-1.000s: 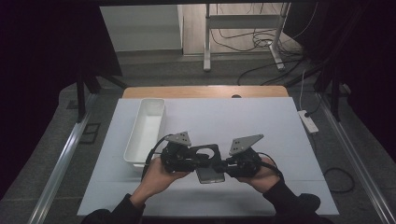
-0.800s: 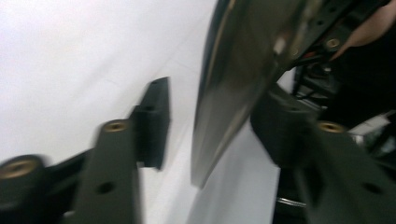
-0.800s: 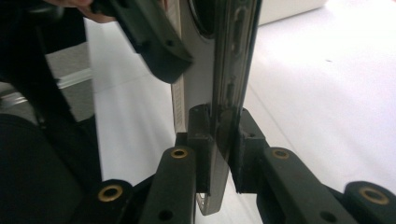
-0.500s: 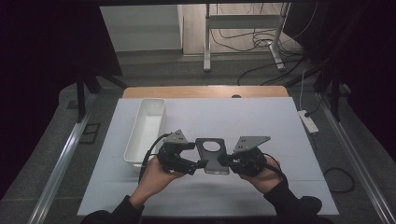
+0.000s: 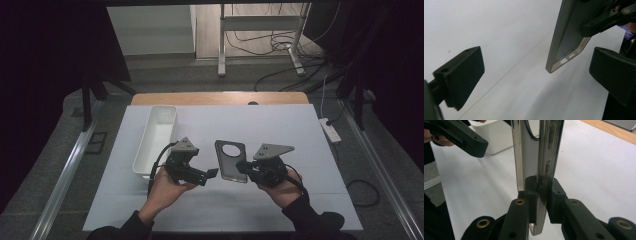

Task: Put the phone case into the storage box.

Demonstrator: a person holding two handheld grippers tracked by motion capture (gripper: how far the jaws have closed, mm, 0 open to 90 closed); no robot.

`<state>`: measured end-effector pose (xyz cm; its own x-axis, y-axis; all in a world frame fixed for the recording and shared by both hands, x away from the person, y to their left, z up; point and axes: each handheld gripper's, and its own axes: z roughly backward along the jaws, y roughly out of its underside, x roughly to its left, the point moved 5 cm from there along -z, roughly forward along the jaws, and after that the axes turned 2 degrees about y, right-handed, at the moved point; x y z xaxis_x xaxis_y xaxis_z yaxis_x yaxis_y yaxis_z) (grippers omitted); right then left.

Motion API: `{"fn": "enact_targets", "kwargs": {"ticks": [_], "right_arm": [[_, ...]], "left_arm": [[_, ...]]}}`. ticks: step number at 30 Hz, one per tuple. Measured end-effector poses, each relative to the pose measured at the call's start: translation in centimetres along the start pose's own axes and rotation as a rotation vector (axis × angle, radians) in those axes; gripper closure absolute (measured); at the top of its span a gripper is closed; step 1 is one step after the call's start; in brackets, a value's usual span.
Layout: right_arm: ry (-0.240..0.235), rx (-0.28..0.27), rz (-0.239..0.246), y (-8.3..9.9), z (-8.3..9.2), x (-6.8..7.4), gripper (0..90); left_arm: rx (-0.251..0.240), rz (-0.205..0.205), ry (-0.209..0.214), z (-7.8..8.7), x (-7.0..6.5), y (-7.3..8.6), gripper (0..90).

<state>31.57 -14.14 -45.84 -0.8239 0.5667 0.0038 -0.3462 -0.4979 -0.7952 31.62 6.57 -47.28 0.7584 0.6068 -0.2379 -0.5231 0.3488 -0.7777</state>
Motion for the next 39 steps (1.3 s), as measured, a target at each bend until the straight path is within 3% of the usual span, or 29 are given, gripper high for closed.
{"fn": "enact_targets", "kwargs": {"ticks": [4,13,18,22,24,31,35,39], "right_arm": [[0.011,-0.004,-0.018,0.0,-0.1,0.0,80.4],[0.007,-0.001,-0.029,0.0,-0.7,0.5,80.4],[-0.003,0.003,-0.026,0.0,-1.0,0.9,80.4],[-0.014,0.006,-0.02,-0.1,-1.1,1.3,80.4],[-0.016,0.007,-0.021,-0.1,-1.2,1.4,80.3],[-0.092,0.009,-0.01,0.0,-1.6,2.3,77.3],[-0.078,0.032,0.024,0.1,-1.9,2.7,67.2],[-0.078,0.05,0.005,0.3,-1.8,2.3,61.6]], "left_arm": [[0.003,0.003,-0.015,-0.1,0.1,0.2,8.6],[-0.008,-0.019,0.034,-0.3,-0.8,0.2,52.4],[-0.005,-0.015,0.048,-0.5,-1.0,0.2,65.2],[0.006,0.001,0.059,-0.6,-0.8,0.3,82.9],[0.007,0.002,0.056,-0.5,-0.8,0.3,84.1],[0.009,0.032,0.004,-0.5,-0.6,0.1,88.9],[0.023,0.033,-0.04,-0.6,-0.4,0.2,88.9],[0.02,0.055,-0.065,-0.4,0.3,0.2,88.9]]}}
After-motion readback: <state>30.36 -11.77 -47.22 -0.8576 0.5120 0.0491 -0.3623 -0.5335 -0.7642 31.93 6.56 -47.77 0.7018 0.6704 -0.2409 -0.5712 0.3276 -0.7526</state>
